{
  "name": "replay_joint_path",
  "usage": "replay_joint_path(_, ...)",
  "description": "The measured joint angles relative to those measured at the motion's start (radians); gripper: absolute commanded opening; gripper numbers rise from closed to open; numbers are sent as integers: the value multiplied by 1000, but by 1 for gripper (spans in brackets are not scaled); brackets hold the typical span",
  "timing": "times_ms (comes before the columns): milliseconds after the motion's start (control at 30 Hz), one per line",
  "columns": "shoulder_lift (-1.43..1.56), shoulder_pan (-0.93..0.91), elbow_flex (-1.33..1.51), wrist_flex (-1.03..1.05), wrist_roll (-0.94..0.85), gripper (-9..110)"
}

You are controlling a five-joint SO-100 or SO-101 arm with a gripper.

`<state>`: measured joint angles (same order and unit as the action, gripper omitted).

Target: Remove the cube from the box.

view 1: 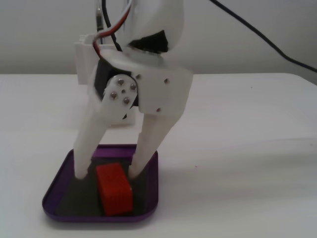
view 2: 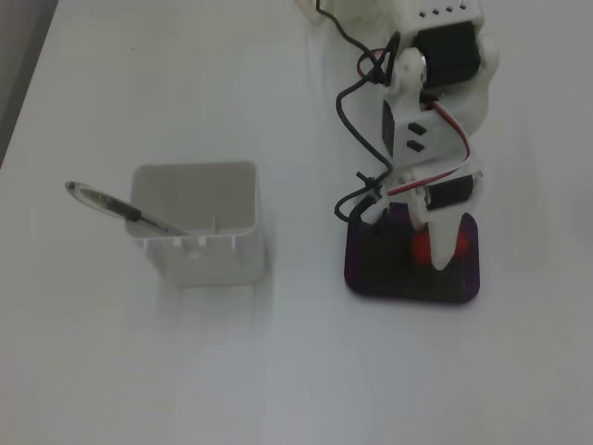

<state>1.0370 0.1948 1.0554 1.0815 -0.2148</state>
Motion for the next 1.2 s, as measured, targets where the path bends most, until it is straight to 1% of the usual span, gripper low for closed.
replay_joint_path(267, -75, 5, -67, -2, 0, 19)
replay_joint_path(367, -83, 5, -87, -2, 0, 14)
replay_joint_path(533, -83, 5, -110, -2, 0, -1)
replay_joint_path(700, -83, 5, -112, 12, 0, 0)
replay_joint_path(933, -63, 5, -242, 179, 40, 0)
replay_joint_path(1100, 81, 5, -370, 325, 51, 0)
replay_joint_path(1200, 184, 5, -394, 405, 51, 0)
